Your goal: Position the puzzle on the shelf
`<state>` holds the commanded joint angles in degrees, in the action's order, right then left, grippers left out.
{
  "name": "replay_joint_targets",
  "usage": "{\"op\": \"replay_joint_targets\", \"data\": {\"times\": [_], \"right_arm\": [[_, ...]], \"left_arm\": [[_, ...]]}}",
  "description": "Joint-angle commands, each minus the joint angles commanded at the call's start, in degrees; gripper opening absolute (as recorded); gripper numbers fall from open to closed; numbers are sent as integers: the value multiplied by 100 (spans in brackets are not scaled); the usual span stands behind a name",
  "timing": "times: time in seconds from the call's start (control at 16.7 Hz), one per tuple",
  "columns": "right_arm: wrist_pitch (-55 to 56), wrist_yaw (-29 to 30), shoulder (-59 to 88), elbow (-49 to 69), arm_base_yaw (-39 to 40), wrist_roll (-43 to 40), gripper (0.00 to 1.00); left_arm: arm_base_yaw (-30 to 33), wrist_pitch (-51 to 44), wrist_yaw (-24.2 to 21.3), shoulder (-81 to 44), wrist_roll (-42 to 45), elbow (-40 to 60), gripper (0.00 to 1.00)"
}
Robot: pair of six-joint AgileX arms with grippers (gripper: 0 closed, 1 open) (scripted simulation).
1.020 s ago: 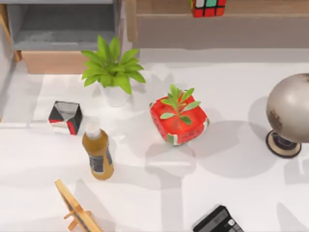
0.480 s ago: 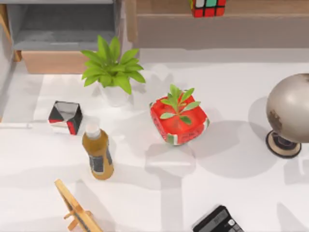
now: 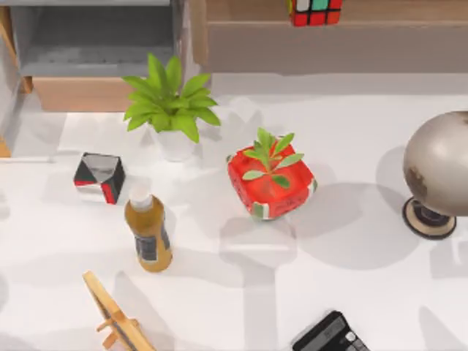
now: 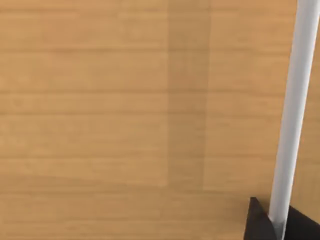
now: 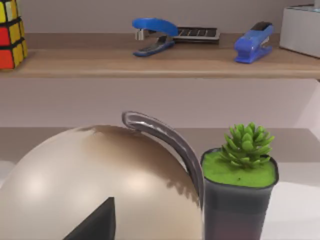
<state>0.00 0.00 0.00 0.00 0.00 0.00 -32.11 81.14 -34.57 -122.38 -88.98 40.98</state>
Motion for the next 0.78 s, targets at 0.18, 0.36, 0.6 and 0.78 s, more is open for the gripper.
{"op": "replay_joint_targets", "data": {"times": [0.18, 0.36, 0.6, 0.78], "right_arm": [[0, 0, 0, 0, 0, 0, 100], [0, 0, 0, 0, 0, 0, 100], [0, 0, 0, 0, 0, 0, 100], [0, 0, 0, 0, 0, 0, 100]], "left_arm": [[123, -145, 123, -81, 6, 171, 0], [89, -161, 121, -81, 21, 162, 0], [294, -475, 319, -352, -9, 751, 0], [514, -804, 531, -586, 4, 1373, 0]]}}
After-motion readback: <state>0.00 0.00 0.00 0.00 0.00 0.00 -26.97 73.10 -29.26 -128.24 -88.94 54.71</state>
